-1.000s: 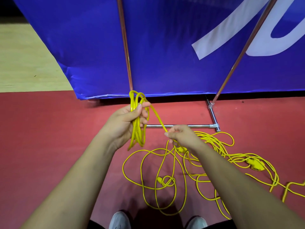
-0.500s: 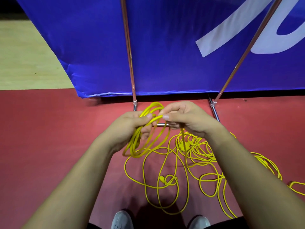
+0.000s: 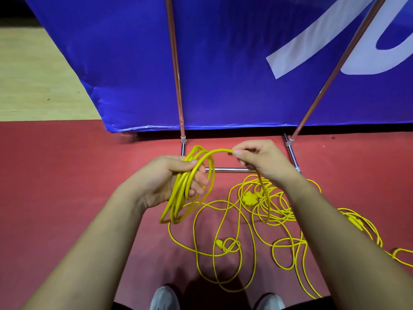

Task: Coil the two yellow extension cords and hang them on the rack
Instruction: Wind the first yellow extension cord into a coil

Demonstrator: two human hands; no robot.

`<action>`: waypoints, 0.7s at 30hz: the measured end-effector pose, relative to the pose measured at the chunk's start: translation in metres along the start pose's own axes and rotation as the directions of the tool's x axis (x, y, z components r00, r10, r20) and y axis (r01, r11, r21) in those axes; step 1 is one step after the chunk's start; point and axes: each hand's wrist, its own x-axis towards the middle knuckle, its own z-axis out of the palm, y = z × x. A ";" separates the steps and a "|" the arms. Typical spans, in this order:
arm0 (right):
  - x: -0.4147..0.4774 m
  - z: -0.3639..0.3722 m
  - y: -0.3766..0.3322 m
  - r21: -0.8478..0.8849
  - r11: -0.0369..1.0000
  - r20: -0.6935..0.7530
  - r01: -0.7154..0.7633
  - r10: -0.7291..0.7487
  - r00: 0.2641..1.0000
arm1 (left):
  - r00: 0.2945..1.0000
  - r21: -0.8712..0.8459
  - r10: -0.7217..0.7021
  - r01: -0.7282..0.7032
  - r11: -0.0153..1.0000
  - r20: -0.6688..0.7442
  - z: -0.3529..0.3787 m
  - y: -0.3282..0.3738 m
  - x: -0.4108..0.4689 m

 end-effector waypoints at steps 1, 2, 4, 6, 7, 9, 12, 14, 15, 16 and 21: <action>-0.001 0.001 -0.006 -0.049 0.999 0.017 0.020 -0.019 1.000 | 1.000 0.010 -0.005 0.005 1.000 0.009 0.000 0.000 0.000; -0.002 0.003 -0.013 -0.100 0.994 0.038 0.048 -0.045 0.998 | 1.000 0.021 -0.008 0.007 1.000 0.018 0.002 0.000 0.001; -0.006 0.007 -0.030 -0.182 0.975 0.101 0.123 -0.106 0.989 | 1.000 0.040 -0.013 0.012 0.999 0.022 0.006 -0.001 0.002; -0.009 0.012 -0.046 -0.205 0.961 0.161 0.184 -0.153 0.975 | 1.000 0.046 -0.002 0.001 0.999 0.017 0.009 -0.002 0.003; -0.011 0.016 -0.051 -0.204 0.957 0.182 0.207 -0.170 0.968 | 1.000 0.053 0.012 -0.013 0.999 0.017 0.010 -0.003 0.003; -0.013 0.022 -0.055 -0.206 0.949 0.190 0.240 -0.202 0.961 | 0.999 0.067 0.050 -0.051 0.996 0.018 0.011 -0.003 0.003; -0.012 0.022 -0.047 -0.140 0.973 0.169 0.183 -0.159 0.973 | 0.991 -0.008 0.132 -0.132 0.991 -0.001 0.010 0.001 0.002; -0.010 0.013 -0.031 -0.161 0.982 0.221 0.097 -0.059 0.974 | 0.985 -0.118 0.170 -0.171 0.978 -0.017 0.007 0.004 0.001; -0.009 0.008 -0.021 -0.203 0.977 0.251 0.060 -0.007 0.968 | 0.983 -0.162 0.182 -0.183 0.970 -0.023 0.006 0.005 0.001; -0.009 0.004 -0.010 -0.229 0.973 0.264 0.024 0.038 0.964 | 0.982 -0.191 0.188 -0.191 0.963 -0.032 0.003 0.005 0.000; -0.010 -0.004 0.014 0.096 0.984 0.117 -0.150 0.138 0.984 | 0.995 -0.092 0.095 -0.098 0.991 -0.037 -0.002 0.009 -0.006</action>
